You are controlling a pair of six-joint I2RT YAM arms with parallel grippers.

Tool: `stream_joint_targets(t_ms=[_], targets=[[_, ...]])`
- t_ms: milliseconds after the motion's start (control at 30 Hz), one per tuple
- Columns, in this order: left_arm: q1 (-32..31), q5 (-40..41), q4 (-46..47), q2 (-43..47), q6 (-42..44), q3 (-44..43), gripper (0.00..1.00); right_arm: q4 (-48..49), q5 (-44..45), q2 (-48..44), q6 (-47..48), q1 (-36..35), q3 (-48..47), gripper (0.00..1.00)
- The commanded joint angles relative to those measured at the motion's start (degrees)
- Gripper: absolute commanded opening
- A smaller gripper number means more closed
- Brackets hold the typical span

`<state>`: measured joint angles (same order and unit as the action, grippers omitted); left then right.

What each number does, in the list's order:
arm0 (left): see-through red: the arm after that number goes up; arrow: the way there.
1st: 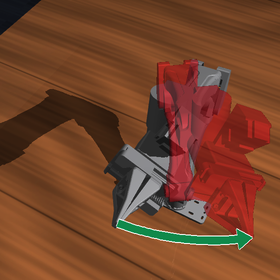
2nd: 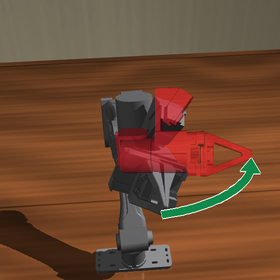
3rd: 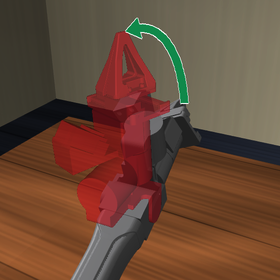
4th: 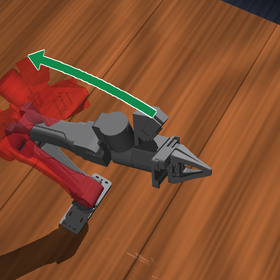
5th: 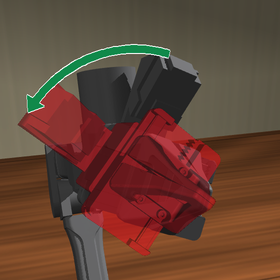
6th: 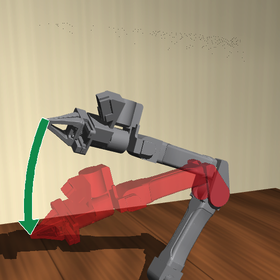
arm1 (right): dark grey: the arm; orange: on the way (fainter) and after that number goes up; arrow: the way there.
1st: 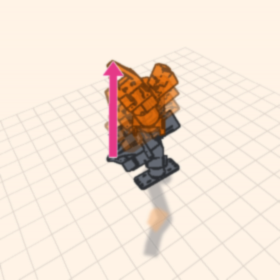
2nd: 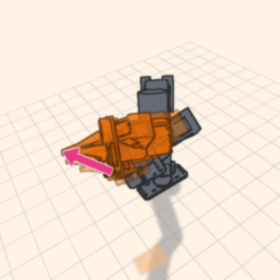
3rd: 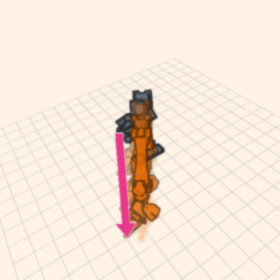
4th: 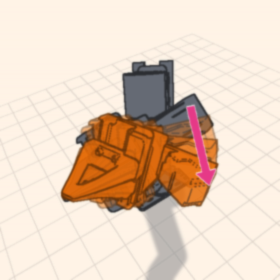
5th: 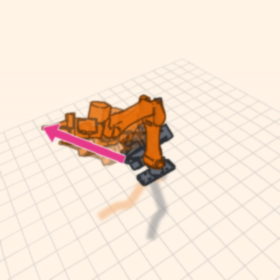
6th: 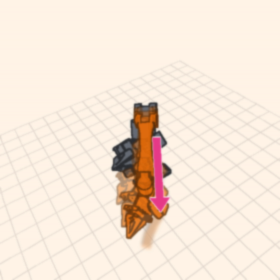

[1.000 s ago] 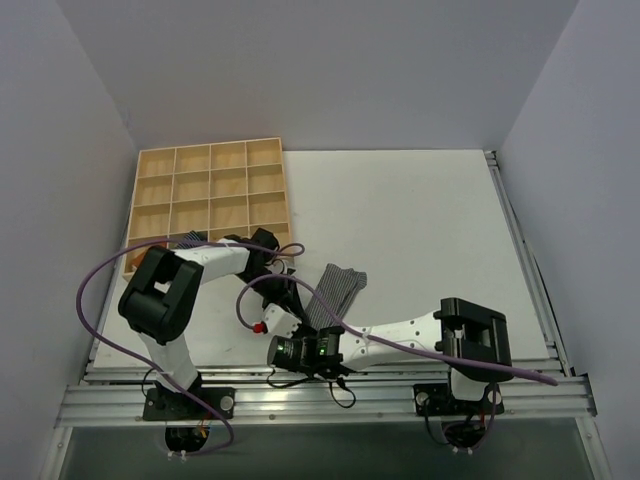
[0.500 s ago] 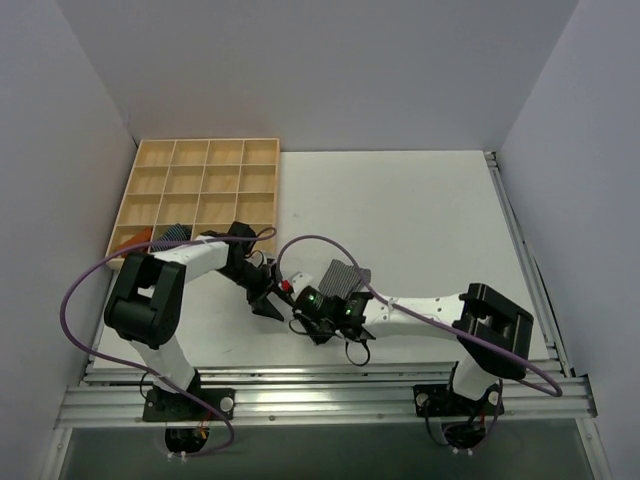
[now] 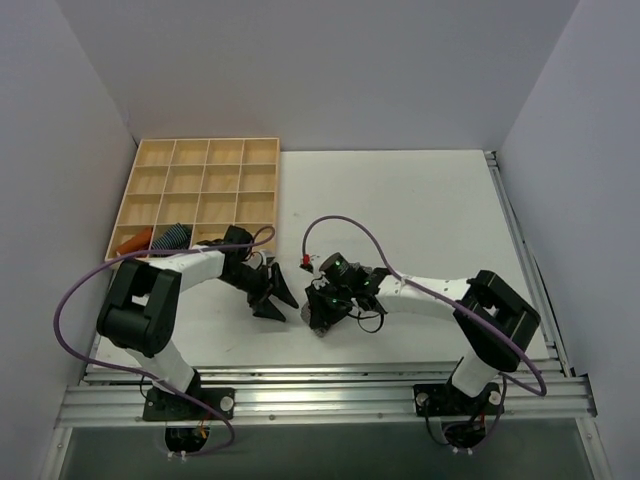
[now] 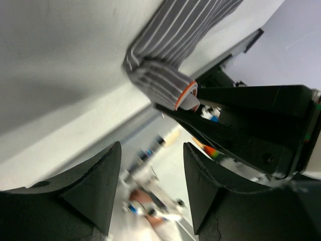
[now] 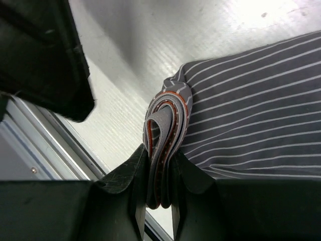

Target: Roll the underwear

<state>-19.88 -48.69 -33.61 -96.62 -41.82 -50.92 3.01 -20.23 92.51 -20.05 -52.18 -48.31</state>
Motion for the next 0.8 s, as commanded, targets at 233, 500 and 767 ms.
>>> stream_joint_targets(t_ms=[233,500,767], targets=[[-1.91,5.08,16.99,2.40,11.06,-2.70,0.61,1.74,-19.14,5.57,3.18,9.73,0.24,0.00],[-5.25,7.38,18.57,2.05,13.08,-3.49,0.61,2.80,-23.45,9.09,4.41,10.35,0.15,0.00],[-6.49,3.95,26.75,4.51,13.35,3.00,0.61,5.78,-27.58,10.58,4.23,11.22,0.15,0.00]])
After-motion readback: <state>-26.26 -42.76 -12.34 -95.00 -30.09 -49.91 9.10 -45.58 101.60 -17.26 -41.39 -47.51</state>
